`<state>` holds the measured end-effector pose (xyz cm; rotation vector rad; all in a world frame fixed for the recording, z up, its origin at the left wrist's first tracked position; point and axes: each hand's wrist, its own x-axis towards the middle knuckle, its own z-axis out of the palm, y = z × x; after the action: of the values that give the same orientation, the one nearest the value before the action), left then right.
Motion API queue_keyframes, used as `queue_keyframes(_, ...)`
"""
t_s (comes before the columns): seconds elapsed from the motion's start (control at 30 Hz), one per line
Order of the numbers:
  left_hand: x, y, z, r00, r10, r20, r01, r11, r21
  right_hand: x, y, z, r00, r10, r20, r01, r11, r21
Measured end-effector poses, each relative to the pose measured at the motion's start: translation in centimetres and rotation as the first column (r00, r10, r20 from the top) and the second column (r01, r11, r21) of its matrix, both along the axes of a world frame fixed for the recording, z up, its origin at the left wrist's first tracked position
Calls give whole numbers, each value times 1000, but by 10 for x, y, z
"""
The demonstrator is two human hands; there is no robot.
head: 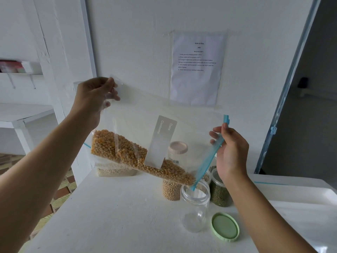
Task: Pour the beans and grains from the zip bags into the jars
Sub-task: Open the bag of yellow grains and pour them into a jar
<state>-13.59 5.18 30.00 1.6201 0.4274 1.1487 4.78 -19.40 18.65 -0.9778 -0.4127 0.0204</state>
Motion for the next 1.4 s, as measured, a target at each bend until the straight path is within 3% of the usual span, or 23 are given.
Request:
queue_keyframes(0.7, 7, 0, -1, 1000, -3, -18, 4, 1000, 31, 8, 7, -9, 1000, 10, 7, -10, 998, 68)
queue_keyframes(1.17, 4, 1, -6, 1000, -16, -19, 17, 999, 52, 12, 9, -19, 994, -31, 106, 26, 999, 46)
queue_keyframes(1.4, 3, 1, -3, 999, -17, -31, 18, 999, 47, 9, 6, -14, 999, -9, 50, 7, 999, 53)
